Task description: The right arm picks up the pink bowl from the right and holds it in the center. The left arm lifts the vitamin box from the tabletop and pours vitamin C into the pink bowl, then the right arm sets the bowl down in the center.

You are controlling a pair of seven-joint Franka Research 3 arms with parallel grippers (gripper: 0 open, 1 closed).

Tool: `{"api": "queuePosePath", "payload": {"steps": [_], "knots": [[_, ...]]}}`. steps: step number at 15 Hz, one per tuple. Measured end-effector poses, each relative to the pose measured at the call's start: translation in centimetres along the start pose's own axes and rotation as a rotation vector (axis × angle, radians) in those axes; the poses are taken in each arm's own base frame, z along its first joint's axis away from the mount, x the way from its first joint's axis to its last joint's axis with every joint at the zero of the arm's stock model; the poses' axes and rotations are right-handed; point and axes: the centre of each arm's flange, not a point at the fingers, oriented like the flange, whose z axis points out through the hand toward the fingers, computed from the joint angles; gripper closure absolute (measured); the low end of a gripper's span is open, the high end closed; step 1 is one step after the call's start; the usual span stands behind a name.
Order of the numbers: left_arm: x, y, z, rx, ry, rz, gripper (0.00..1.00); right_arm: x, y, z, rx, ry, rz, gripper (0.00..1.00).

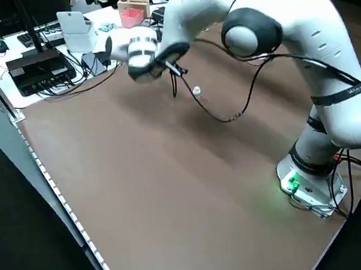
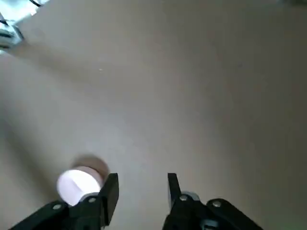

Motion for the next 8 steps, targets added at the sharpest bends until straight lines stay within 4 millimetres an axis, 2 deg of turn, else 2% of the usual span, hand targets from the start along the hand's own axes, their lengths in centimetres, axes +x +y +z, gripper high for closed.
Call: {"api": "queuePosePath", "payload": {"steps": [4, 8], "knots": [[7.6, -3.5, 0.3, -0.081, -0.108, 0.083, 0.00, 2.4, 7.2, -4.7, -0.056, 0.001, -0.108, 0.50], [12.5, -6.5, 2.7, -0.124, -0.152, 0.145, 0.00, 3.9, 12.8, -8.1, -0.085, 0.011, -0.187, 0.50]]}}
